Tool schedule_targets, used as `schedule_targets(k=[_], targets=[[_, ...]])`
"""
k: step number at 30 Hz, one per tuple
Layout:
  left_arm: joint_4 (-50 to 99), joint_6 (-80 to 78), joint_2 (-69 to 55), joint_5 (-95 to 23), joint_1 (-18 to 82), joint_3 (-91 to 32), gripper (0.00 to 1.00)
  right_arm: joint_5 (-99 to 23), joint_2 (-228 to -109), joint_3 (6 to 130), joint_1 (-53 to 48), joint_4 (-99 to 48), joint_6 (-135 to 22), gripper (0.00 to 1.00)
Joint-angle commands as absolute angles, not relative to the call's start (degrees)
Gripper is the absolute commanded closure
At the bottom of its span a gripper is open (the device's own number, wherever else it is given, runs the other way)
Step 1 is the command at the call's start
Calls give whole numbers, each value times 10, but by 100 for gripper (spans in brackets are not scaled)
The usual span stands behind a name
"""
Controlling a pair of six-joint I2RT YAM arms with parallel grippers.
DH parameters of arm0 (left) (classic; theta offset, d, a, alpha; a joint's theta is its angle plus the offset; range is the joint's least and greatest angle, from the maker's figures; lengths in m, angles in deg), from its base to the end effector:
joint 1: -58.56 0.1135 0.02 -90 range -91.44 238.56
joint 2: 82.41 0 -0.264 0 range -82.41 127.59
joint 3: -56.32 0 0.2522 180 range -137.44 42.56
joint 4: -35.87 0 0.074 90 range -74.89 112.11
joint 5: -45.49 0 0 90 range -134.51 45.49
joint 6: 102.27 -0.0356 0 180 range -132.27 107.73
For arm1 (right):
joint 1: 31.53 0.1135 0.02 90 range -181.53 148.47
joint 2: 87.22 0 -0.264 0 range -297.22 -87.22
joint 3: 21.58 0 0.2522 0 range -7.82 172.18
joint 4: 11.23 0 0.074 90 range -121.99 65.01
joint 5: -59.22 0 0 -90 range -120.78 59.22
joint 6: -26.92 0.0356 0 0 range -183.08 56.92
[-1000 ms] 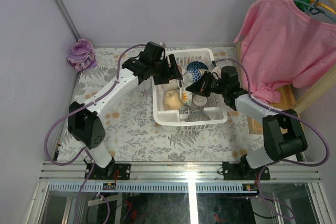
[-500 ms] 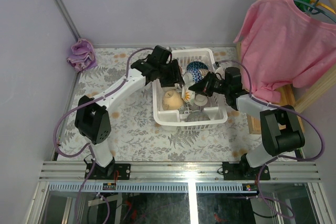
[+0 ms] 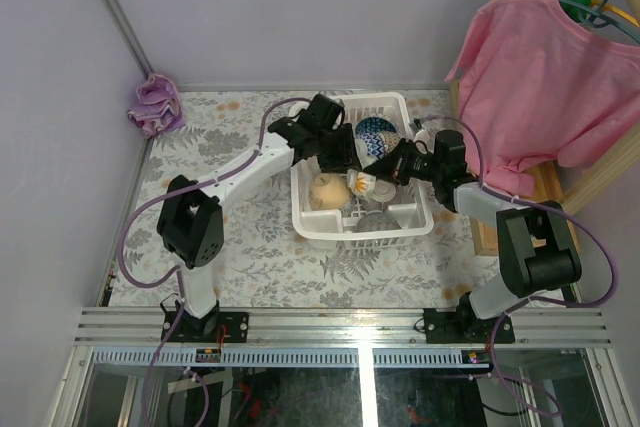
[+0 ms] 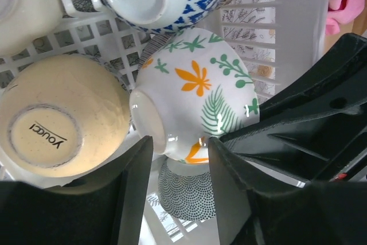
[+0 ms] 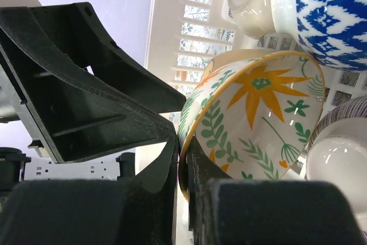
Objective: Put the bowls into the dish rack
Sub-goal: Turn the bowl upside down on the dish rack.
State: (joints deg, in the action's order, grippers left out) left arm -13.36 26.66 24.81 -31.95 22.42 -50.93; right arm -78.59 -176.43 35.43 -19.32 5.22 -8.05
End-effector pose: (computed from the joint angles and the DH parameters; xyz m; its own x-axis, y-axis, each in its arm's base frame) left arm 0.3358 -0.2548 0.2835 -0.9094 -0.0954 -0.4049 0.1529 0.8285 -0.5386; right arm 0.3111 0.0943 0.2165 -0.8396 0.3814 -0.3868 -0.2635 0.3368 0.9040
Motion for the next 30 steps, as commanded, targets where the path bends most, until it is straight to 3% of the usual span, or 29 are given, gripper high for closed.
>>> schedule_targets(k=[1, 11, 22, 30], targets=[[-109, 258, 261, -307, 211, -531, 59, -761, -1759, 336, -217, 13, -138, 92], [-109, 263, 267, -310, 189, -534, 62, -745, -1730, 323, -259, -58, -191, 89], [-109, 267, 280, -310, 168, -542, 63, -699, -1697, 352, -277, -199, -278, 67], [-109, 267, 296, -311, 151, -556, 63, -634, -1656, 366, -283, -274, -308, 60]])
